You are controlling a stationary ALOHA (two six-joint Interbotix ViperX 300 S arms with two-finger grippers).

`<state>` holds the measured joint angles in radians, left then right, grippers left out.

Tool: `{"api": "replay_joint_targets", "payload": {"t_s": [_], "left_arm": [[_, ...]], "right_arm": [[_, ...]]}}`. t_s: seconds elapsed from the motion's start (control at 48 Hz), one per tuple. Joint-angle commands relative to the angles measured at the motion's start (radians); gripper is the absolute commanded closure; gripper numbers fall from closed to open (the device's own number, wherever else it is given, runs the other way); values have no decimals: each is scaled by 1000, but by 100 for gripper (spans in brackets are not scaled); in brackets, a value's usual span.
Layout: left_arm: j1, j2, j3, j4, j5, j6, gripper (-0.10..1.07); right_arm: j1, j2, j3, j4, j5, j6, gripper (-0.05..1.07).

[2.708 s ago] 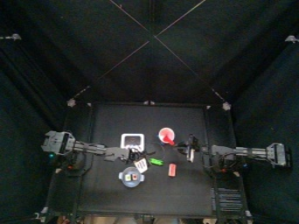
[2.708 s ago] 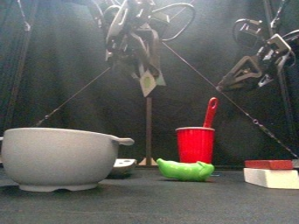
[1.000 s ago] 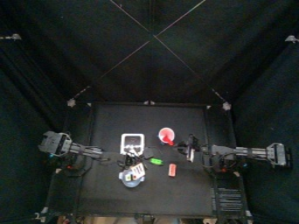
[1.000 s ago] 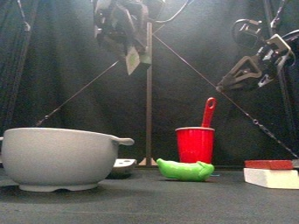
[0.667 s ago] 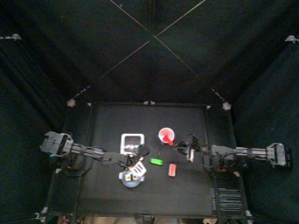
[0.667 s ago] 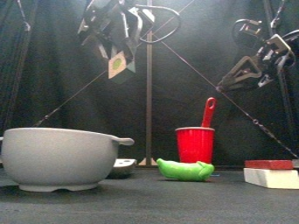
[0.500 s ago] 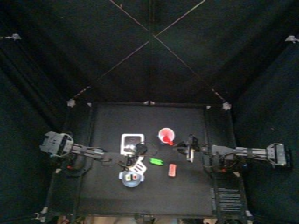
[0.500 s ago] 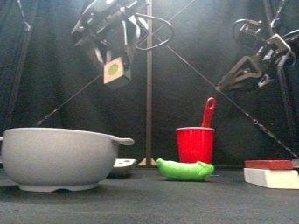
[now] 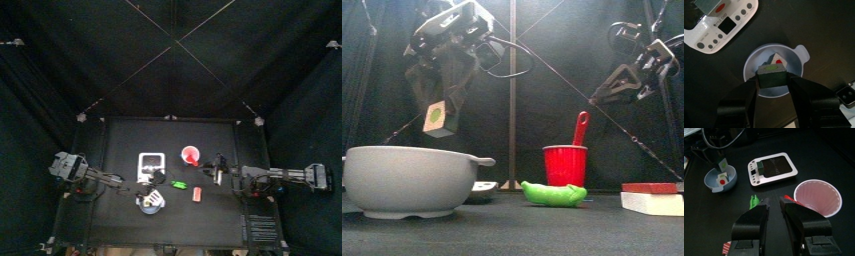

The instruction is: Place sushi piece in bowl

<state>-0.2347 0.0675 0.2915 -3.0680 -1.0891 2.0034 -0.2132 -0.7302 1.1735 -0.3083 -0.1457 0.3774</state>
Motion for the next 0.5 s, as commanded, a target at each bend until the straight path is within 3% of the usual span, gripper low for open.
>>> {"api": "replay_joint_targets", "payload": {"t_s": [0.0, 0.292, 0.479], "left_arm": [[0, -9, -6, -31, 15, -2, 37], [6, -8, 38, -49, 61, -3, 34], [8, -17, 57, -44, 78, -3, 19]], "right_arm": [[0, -2, -21, 2, -3, 2, 36], [0, 0, -21, 2, -3, 2, 36], [2, -2, -21, 2, -3, 2, 36]]}}
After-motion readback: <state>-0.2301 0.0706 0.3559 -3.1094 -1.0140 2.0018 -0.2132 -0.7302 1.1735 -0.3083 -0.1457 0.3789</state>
